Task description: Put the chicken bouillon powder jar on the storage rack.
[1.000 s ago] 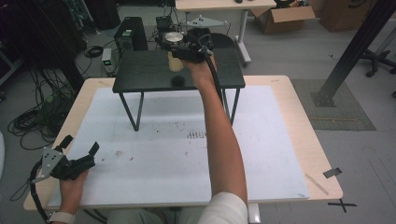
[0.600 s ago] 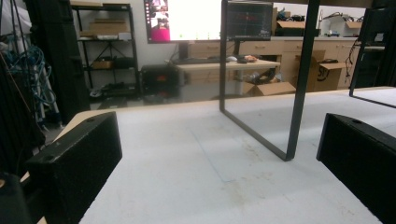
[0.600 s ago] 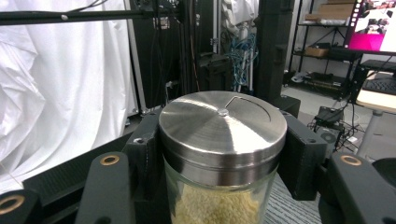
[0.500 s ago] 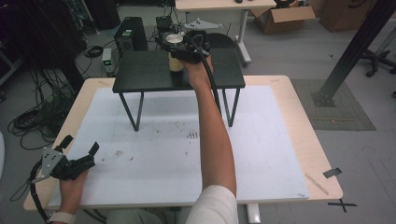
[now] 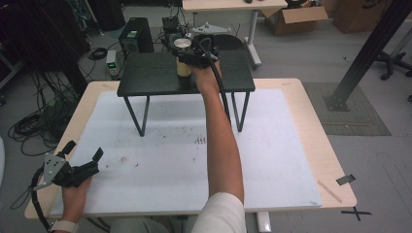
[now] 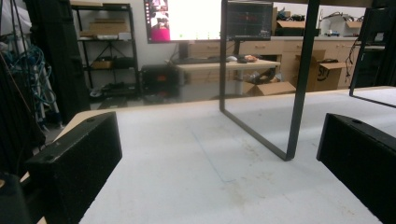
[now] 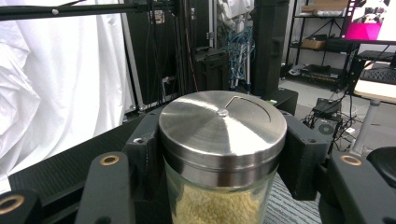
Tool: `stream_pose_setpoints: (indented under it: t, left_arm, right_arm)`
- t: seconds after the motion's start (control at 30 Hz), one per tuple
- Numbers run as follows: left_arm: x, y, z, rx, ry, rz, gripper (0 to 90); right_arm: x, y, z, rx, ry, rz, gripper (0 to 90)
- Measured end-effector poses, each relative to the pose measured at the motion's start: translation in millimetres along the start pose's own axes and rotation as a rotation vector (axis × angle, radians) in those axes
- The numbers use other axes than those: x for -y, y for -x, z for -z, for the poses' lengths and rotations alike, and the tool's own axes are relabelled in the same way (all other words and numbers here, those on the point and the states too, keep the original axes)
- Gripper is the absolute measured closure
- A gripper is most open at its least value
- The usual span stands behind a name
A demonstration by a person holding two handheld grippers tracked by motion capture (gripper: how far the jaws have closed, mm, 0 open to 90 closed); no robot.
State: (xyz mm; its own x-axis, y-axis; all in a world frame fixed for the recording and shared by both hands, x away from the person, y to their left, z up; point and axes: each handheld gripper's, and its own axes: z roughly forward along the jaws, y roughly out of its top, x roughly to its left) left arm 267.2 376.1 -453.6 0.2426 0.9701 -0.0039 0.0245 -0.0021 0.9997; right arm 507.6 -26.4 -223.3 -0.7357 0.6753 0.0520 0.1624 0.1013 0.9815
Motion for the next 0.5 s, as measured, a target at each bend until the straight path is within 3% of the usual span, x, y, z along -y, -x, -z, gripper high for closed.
stream_pose_setpoints:
  t: [0.27, 0.37, 0.5]
  left_arm:
    - [0.0, 0.0, 0.2, 0.000, -0.002, -0.001, 0.5]
    - [0.0, -0.1, 0.2, 0.000, -0.002, -0.001, 0.5]
    - [0.0, 0.0, 0.2, 0.000, -0.001, -0.001, 0.5]
  right_arm:
    - [-0.6, -2.9, -0.7, -0.006, -0.005, 0.009, 41.0]
    - [-1.9, -4.3, 0.9, -0.002, 0.011, -0.002, 36.6]
    - [-3.0, -6.4, 5.0, 0.009, -0.007, 0.005, 31.3]
